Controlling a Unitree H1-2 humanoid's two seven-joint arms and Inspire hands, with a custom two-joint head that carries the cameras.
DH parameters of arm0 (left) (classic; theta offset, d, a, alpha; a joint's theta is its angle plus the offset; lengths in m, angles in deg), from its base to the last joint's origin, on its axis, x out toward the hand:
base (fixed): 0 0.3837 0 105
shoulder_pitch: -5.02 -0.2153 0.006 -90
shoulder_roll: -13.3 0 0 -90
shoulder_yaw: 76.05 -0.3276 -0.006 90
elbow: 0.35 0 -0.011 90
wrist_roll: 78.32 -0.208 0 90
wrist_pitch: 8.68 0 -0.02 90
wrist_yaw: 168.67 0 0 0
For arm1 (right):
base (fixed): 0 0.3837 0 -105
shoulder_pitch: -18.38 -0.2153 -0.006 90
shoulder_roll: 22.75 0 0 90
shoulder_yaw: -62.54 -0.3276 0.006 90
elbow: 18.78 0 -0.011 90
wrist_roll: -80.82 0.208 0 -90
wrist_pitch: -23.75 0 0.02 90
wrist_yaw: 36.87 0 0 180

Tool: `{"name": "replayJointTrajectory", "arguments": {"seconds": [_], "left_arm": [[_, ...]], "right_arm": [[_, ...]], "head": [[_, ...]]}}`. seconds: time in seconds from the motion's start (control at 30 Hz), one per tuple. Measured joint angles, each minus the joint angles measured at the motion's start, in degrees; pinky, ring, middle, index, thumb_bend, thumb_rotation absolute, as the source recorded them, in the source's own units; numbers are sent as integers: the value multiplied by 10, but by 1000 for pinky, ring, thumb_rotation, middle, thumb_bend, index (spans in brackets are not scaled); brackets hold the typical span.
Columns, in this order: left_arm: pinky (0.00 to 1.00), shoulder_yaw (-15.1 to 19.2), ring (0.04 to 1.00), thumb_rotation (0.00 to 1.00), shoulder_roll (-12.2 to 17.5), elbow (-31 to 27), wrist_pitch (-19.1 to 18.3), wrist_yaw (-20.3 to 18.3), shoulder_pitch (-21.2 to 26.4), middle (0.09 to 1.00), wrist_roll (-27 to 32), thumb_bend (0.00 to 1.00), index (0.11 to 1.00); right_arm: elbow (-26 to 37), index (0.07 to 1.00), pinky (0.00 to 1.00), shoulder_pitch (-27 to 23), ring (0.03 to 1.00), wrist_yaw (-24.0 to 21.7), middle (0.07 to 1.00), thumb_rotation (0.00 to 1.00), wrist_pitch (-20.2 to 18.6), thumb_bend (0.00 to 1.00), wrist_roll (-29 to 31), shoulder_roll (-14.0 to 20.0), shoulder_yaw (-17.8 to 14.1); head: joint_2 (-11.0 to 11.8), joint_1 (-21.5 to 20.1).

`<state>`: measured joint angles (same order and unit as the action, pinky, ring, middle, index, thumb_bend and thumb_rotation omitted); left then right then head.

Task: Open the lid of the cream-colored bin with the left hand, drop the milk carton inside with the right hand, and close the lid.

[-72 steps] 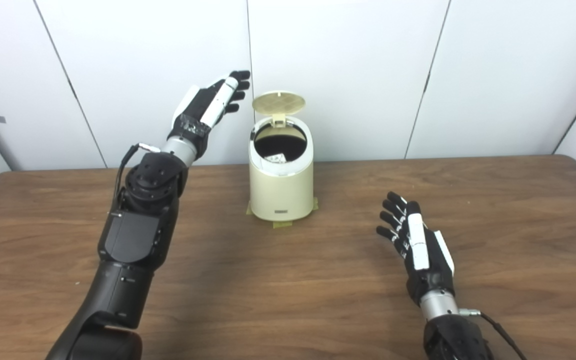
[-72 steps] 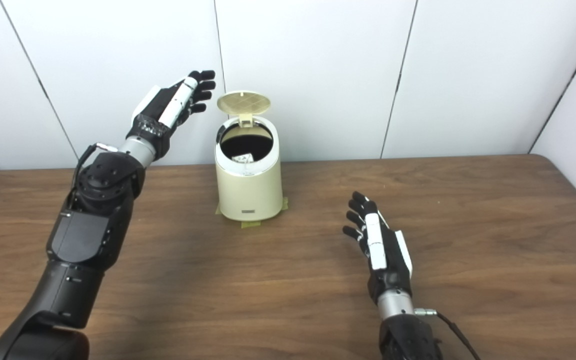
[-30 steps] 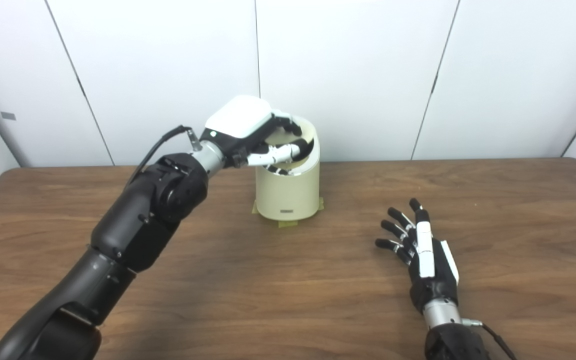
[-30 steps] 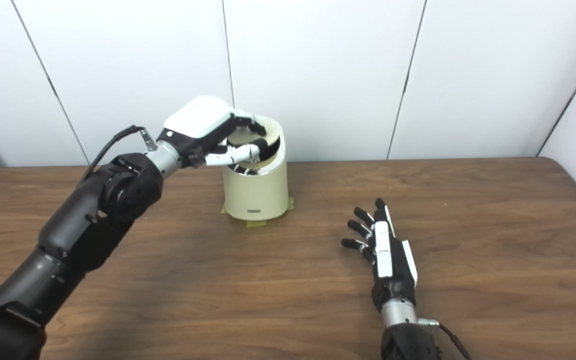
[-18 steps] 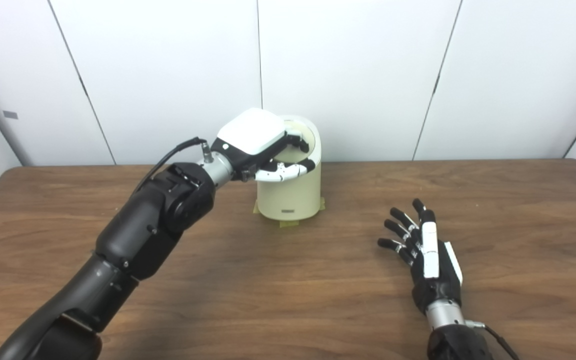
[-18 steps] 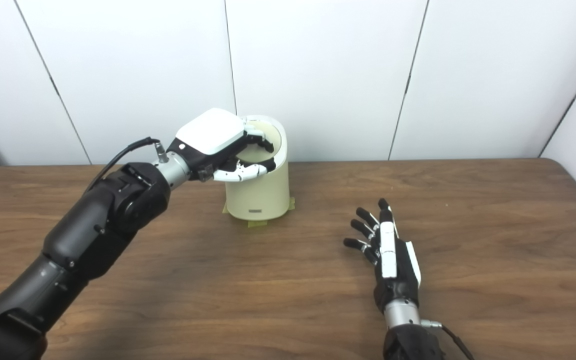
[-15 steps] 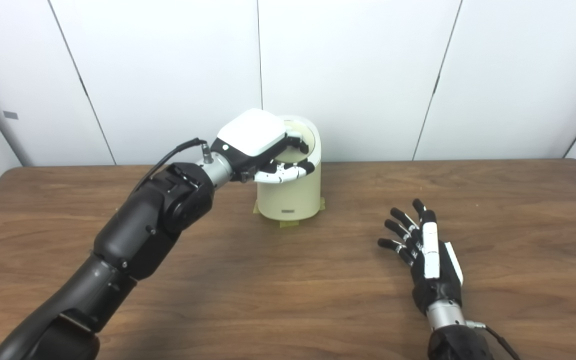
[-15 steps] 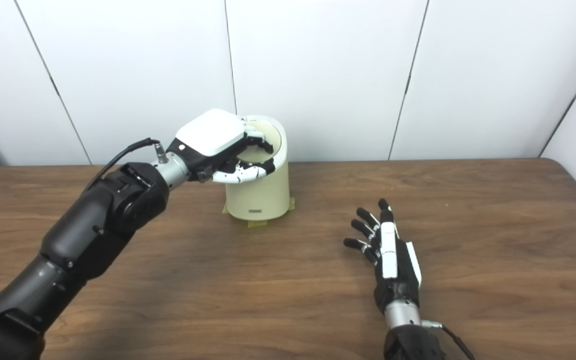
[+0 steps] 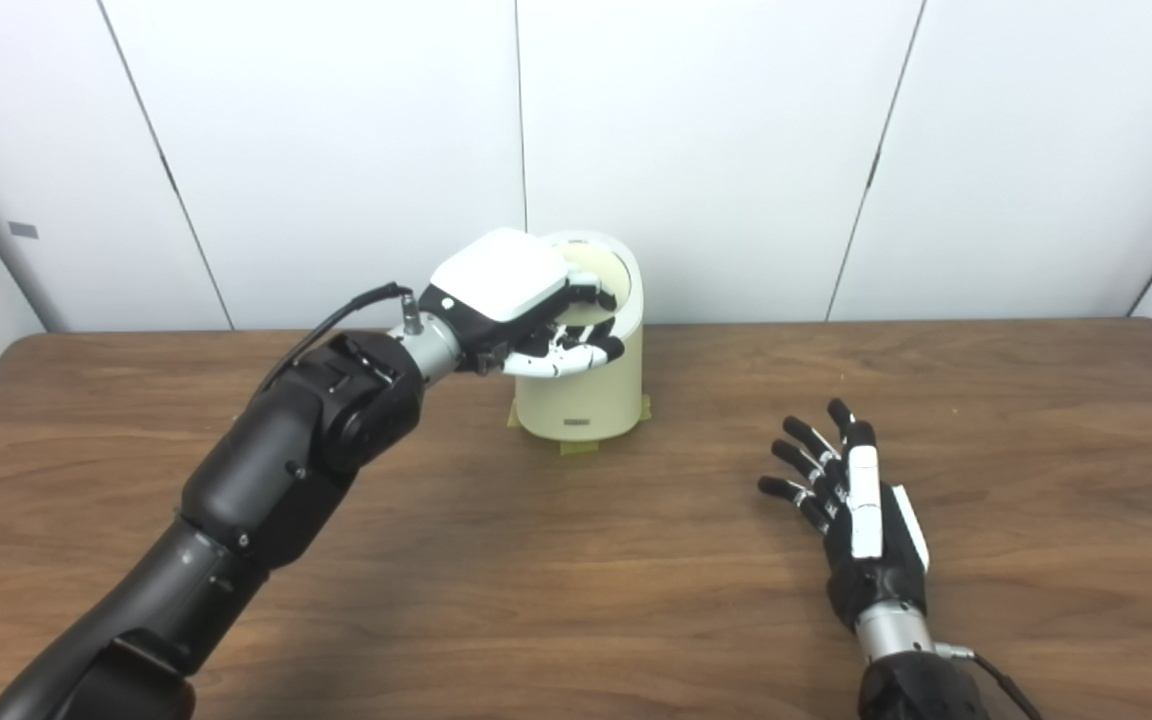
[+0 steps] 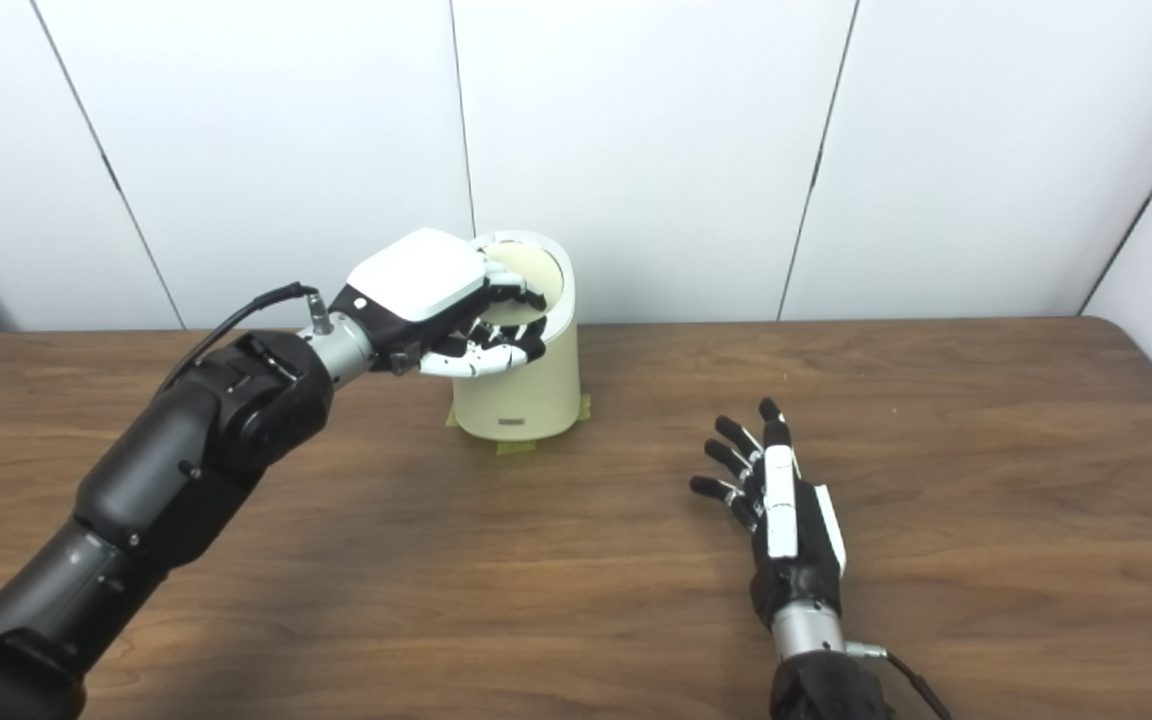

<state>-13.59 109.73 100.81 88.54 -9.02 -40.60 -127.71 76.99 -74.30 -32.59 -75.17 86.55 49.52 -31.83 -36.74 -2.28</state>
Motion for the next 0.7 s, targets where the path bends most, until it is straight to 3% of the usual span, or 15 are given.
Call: {"name": "replayJointTrajectory", "arguments": {"seconds": [0.4, 0.53, 0.63, 0.7], "left_arm": [[866, 11, 825, 956, -9, -24, -43, -27, -16, 822, 50, 494, 876], [796, 29, 812, 904, -7, -94, -62, -32, -54, 816, 53, 500, 872], [784, 41, 832, 955, -9, -155, -65, -29, -100, 839, 57, 493, 872], [787, 68, 851, 972, -18, -200, -73, -19, -141, 866, 60, 461, 885]], "right_arm": [[12, 977, 662, 18, 828, 0, 861, 1000, 6, 586, -26, 10, 3], [14, 951, 668, 18, 819, 0, 854, 1000, 9, 619, -23, 13, 1], [25, 938, 654, 24, 809, 0, 847, 1000, 9, 621, -25, 12, 4], [40, 932, 650, 29, 809, 0, 845, 1000, 9, 617, -27, 11, 9]], "head": [[-3, -4], [-3, -3], [-4, -1], [-4, 0]]}}
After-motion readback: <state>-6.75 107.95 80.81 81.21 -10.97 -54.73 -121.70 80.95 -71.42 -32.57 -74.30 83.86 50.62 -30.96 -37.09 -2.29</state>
